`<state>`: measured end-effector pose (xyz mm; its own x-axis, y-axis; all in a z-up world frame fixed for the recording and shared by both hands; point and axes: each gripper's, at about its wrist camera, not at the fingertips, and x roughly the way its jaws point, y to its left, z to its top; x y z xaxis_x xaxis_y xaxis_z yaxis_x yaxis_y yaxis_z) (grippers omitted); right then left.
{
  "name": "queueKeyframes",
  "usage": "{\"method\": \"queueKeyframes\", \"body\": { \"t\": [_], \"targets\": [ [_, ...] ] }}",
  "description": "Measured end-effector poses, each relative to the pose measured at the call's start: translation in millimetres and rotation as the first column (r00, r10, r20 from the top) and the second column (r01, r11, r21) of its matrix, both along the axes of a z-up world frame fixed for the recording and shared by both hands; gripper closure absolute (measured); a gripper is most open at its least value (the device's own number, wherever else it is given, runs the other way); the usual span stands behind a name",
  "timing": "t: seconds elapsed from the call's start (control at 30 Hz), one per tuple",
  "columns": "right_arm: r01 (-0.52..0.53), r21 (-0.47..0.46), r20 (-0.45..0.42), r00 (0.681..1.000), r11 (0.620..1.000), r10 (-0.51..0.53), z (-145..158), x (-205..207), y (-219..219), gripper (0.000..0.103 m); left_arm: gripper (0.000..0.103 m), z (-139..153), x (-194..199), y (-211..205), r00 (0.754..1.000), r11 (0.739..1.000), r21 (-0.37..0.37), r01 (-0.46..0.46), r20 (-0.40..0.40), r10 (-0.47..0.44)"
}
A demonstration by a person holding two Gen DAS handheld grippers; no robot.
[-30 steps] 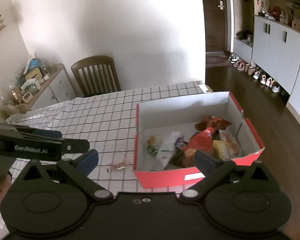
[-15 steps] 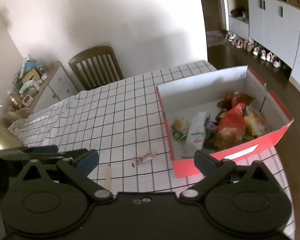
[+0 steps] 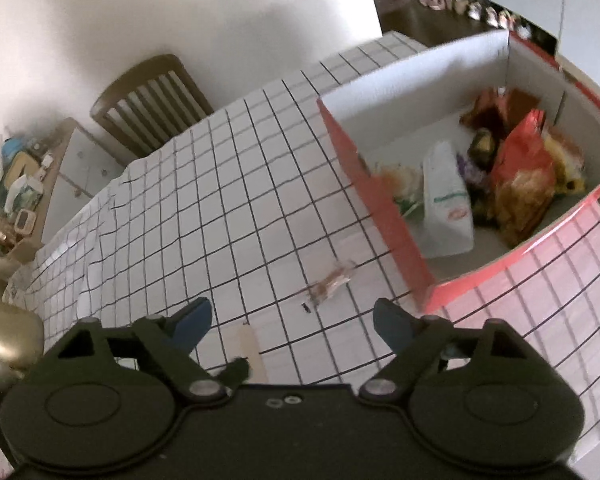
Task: Organize snacks
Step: 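Withdraw both tools from the box toward the wooden stick and clear candy, then grasp the wooden stick with the left tool while the right tool grasps the clear candy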
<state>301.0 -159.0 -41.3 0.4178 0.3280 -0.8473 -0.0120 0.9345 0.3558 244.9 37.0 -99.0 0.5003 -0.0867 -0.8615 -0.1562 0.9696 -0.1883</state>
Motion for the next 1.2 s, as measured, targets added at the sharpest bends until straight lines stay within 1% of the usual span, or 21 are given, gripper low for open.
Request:
{"method": "queueKeyframes", "body": {
  "t": [0.07, 0.13, 0.2, 0.3, 0.4, 0.43, 0.5, 0.53, 0.6, 0.67, 0.7, 0.73, 0.77, 0.8, 1.0, 1.07, 1.13, 1.17, 1.2],
  "targets": [
    [0.012, 0.003, -0.017, 1.0, 1.0, -0.012, -6.2, 5.2, 6.6, 0.019, 0.0, -6.1, -0.6, 0.7, 1.0, 1.0, 0.004, -0.023, -0.005, 0.023],
    [0.019, -0.018, -0.024, 1.0, 1.0, -0.019, -13.6, 11.9, 13.6, 0.02, 0.0, -10.6, -0.7, 0.2, 0.999, 0.999, 0.014, -0.041, -0.002, 0.041],
    [0.031, -0.039, -0.039, 0.999, 0.999, -0.033, -23.7, 20.8, 17.9, 0.022, 0.0, -15.4, -0.5, 0.7, 0.998, 0.998, 0.006, -0.058, -0.008, 0.059],
    [0.062, -0.052, -0.075, 0.995, 0.997, -0.066, -39.5, 33.3, 20.0, 0.027, 0.001, -19.8, -0.3, -1.4, 0.998, 0.998, 0.008, -0.066, -0.005, 0.066],
    [0.077, -0.071, -0.094, 0.992, 0.995, -0.083, -53.5, 43.0, 23.9, 0.039, 0.001, -23.7, 1.1, -6.0, 0.999, 0.999, 0.007, -0.051, -0.004, 0.051],
    [0.077, -0.078, -0.098, 0.992, 0.994, -0.084, -57.0, 45.9, 24.3, 0.044, 0.001, -24.9, 1.8, -7.5, 0.999, 0.999, 0.008, -0.05, -0.004, 0.05],
    [0.082, -0.087, -0.115, 0.989, 0.993, -0.092, -65.2, 51.0, 26.5, 0.049, 0.003, -26.5, 2.8, -10.6, 0.999, 0.999, 0.006, -0.045, 0.001, 0.045],
    [0.085, -0.094, -0.121, 0.988, 0.992, -0.096, -69.1, 53.4, 27.9, 0.052, 0.005, -27.0, 3.5, -12.1, 0.999, 0.999, 0.006, -0.044, 0.005, 0.044],
    [0.09, -0.109, -0.128, 0.986, 0.99, -0.103, -75.2, 56.9, 30.2, 0.055, 0.015, -30.7, 5.0, -13.0, 0.999, 0.999, -0.008, -0.04, -0.007, 0.04],
    [0.087, -0.116, -0.137, 0.985, 0.989, -0.103, -80.5, 61.1, 32.2, 0.06, 0.021, -34.7, 6.4, -13.5, 0.999, 0.999, -0.025, -0.04, -0.017, 0.039],
    [0.084, -0.123, -0.142, 0.985, 0.989, -0.101, -83.4, 63.3, 33.2, 0.06, 0.029, -36.6, 6.6, -14.2, 0.999, 0.999, -0.025, -0.041, -0.019, 0.041],
    [0.08, -0.131, -0.144, 0.985, 0.988, -0.099, -85.8, 64.8, 34.1, 0.063, 0.032, -39.2, 7.0, -14.6, 0.999, 0.999, -0.024, -0.043, -0.028, 0.042],
    [0.076, -0.136, -0.146, 0.985, 0.988, -0.096, -87.7, 66.6, 34.7, 0.067, 0.038, -41.7, 6.7, -14.9, 0.998, 0.999, -0.026, -0.047, -0.036, 0.046],
    [0.074, -0.14, -0.149, 0.984, 0.987, -0.095, -89.7, 68.4, 35.0, 0.068, 0.042, -44.1, 6.8, -14.3, 0.998, 0.998, -0.029, -0.054, -0.041, 0.052],
    [0.067, -0.17, -0.16, 0.983, 0.983, -0.094, -99.0, 78.0, 37.2, 0.074, 0.042, -47.8, 4.6, -20.0, 0.998, 0.998, -0.01, -0.057, -0.017, 0.057],
    [0.062, -0.177, -0.162, 0.983, 0.982, -0.091, -102.1, 79.7, 37.9, 0.077, 0.045, -48.9, 4.5, -20.6, 0.998, 0.998, 0.0, -0.058, -0.012, 0.058],
    [0.048, -0.187, -0.165, 0.983, 0.981, -0.079, -105.1, 79.9, 40.0, 0.079, 0.055, -49.3, 3.9, -20.8, 0.998, 0.998, 0.011, -0.059, -0.007, 0.059],
    [0.037, -0.195, -0.161, 0.985, 0.98, -0.069, -106.3, 79.5, 41.2, 0.08, 0.059, -49.8, 4.1, -20.6, 0.998, 0.998, 0.016, -0.06, -0.006, 0.06],
    [0.021, -0.205, -0.157, 0.986, 0.978, -0.054, -107.3, 79.1, 43.1, 0.081, 0.066, -51.2, 5.0, -21.0, 0.998, 0.998, 0.02, -0.062, -0.006, 0.062]
  ]
}}
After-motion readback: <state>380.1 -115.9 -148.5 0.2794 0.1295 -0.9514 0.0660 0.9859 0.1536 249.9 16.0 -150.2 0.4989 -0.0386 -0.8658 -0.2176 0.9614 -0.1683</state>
